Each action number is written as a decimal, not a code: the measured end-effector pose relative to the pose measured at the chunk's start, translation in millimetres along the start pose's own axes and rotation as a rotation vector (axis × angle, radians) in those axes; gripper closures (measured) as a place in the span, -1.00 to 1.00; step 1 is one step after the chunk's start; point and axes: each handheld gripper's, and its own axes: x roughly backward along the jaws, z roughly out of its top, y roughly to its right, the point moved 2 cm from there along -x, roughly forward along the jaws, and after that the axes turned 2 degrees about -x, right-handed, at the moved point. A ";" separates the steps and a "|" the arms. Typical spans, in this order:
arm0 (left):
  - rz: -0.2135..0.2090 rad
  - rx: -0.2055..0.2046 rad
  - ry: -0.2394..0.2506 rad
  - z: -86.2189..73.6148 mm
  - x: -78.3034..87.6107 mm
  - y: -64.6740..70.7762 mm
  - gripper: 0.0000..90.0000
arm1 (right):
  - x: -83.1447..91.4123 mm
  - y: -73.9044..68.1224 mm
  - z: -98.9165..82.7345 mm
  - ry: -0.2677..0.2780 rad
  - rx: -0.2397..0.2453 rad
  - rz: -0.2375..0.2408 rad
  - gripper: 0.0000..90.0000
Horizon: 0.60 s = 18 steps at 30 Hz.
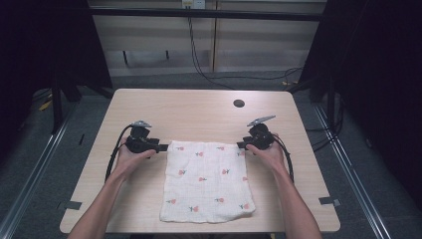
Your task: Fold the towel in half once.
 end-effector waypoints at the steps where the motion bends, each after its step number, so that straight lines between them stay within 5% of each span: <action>1: -0.008 0.001 0.002 0.2 -0.5 0.1 -0.03 | -1.1 1.0 -1.0 -0.002 0.006 -0.011 0.32; 7: -0.034 0.041 0.013 -4.0 -9.0 -3.2 -0.09 | -3.1 -2.5 -3.8 -0.005 0.010 -0.004 0.43; 9: -0.032 0.048 0.026 -4.0 -10.4 -2.9 -0.09 | -3.6 -4.6 -5.8 0.011 0.020 -0.010 0.63; 14: -0.009 -0.009 0.014 -0.2 -15.8 3.3 0.00 | -3.9 -4.3 -7.0 0.019 0.025 0.007 0.84; 18: 0.002 -0.011 0.017 3.8 -21.1 4.5 0.16 | -3.9 -5.1 -8.5 0.027 0.005 0.025 0.88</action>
